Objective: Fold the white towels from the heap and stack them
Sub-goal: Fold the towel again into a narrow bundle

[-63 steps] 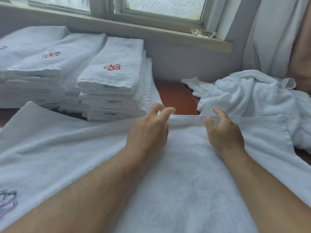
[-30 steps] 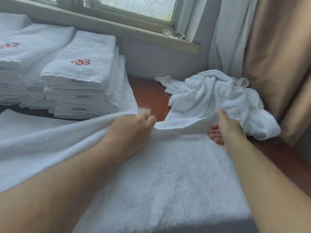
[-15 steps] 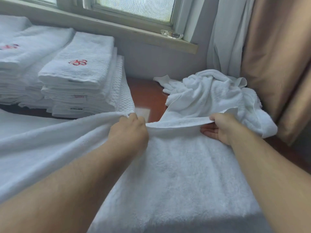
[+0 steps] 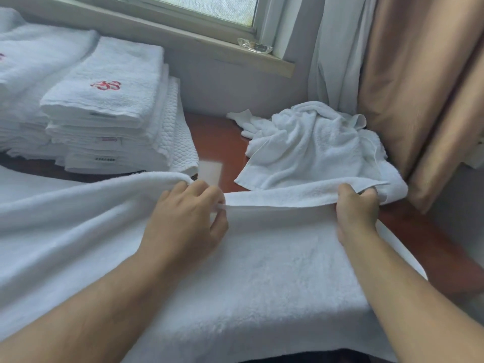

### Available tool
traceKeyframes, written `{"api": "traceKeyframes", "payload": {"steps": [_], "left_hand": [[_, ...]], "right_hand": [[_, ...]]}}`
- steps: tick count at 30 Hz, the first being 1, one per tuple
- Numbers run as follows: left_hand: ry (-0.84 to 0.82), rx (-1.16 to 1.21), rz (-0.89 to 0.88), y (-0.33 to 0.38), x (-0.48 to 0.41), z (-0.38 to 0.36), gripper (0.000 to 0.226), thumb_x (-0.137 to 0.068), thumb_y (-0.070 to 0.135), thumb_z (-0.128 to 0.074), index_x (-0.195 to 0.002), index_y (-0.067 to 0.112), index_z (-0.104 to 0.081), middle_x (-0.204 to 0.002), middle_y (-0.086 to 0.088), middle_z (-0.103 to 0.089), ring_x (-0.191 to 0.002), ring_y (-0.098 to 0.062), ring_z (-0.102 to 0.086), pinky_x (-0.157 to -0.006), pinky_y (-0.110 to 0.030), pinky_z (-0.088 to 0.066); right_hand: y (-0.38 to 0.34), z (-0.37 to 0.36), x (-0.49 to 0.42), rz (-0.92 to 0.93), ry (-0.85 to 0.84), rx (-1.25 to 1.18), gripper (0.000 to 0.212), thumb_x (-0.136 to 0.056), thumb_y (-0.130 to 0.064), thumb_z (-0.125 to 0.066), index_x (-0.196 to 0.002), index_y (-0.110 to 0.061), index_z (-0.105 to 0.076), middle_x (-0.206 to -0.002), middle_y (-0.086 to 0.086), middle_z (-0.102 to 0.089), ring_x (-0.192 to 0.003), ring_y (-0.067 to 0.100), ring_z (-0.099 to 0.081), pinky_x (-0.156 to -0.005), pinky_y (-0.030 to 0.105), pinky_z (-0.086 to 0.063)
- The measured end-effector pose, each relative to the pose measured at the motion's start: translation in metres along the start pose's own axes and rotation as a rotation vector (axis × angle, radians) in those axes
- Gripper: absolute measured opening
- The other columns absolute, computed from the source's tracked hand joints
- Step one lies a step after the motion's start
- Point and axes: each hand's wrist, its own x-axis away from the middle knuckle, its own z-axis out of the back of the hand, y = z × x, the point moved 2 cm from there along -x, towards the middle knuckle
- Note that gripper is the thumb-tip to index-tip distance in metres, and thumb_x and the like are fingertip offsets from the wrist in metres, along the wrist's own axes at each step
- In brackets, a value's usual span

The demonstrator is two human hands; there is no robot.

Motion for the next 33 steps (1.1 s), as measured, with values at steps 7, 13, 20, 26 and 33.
{"api": "traceKeyframes", "payload": {"steps": [7,13,20,26,33], "left_hand": [[-0.139,-0.021,0.034,-0.002,0.000,-0.013,0.027,-0.087,0.045,-0.060,-0.108,0.030,-0.065,-0.104,0.008,-0.059,-0.096,-0.020,-0.047,-0.087,-0.035,-0.045],[-0.120,-0.017,0.015,0.001,0.002,-0.007,0.019,-0.092,0.038,-0.065,-0.106,0.027,-0.072,-0.101,0.003,-0.059,-0.094,-0.025,-0.046,-0.076,-0.037,-0.047],[0.046,0.066,-0.064,0.022,-0.007,0.011,0.017,-0.093,0.028,-0.067,-0.092,0.013,-0.075,-0.085,-0.004,-0.055,-0.084,-0.030,-0.046,-0.070,-0.041,-0.046],[0.008,0.027,-0.135,0.025,0.017,0.006,0.021,-0.093,0.031,-0.063,-0.084,0.013,-0.072,-0.082,-0.002,-0.055,-0.080,-0.030,-0.047,-0.072,-0.040,-0.045],[-0.052,0.036,-0.192,0.020,0.020,-0.002,0.017,-0.090,0.030,-0.068,-0.079,0.017,-0.071,-0.081,0.002,-0.056,-0.080,-0.027,-0.046,-0.073,-0.040,-0.047]], "right_hand": [[-0.021,0.016,-0.021,-0.091,-0.496,0.454,0.036,-0.080,-0.047,-0.066,-0.096,-0.017,-0.071,-0.099,0.001,-0.075,-0.095,0.025,-0.071,-0.090,0.049,-0.057],[0.013,0.057,0.011,0.159,-0.254,0.219,0.034,-0.070,-0.061,-0.066,-0.088,-0.034,-0.076,-0.088,-0.027,-0.073,-0.084,-0.006,-0.068,-0.075,0.028,-0.051],[0.024,0.059,-0.007,0.067,-0.063,-0.023,0.061,-0.073,-0.073,-0.069,-0.075,-0.012,-0.065,-0.063,-0.009,-0.060,-0.061,0.006,-0.055,-0.065,0.032,-0.047],[0.017,0.060,-0.001,0.019,0.000,-0.122,0.045,-0.073,-0.054,-0.070,-0.060,-0.014,-0.055,-0.055,-0.010,-0.051,-0.059,0.010,-0.048,-0.058,0.029,-0.041],[0.004,0.061,-0.006,-0.155,-0.137,0.015,0.017,-0.070,-0.026,-0.055,-0.078,-0.014,-0.063,-0.081,-0.001,-0.064,-0.073,0.017,-0.060,-0.068,0.032,-0.045]]}}
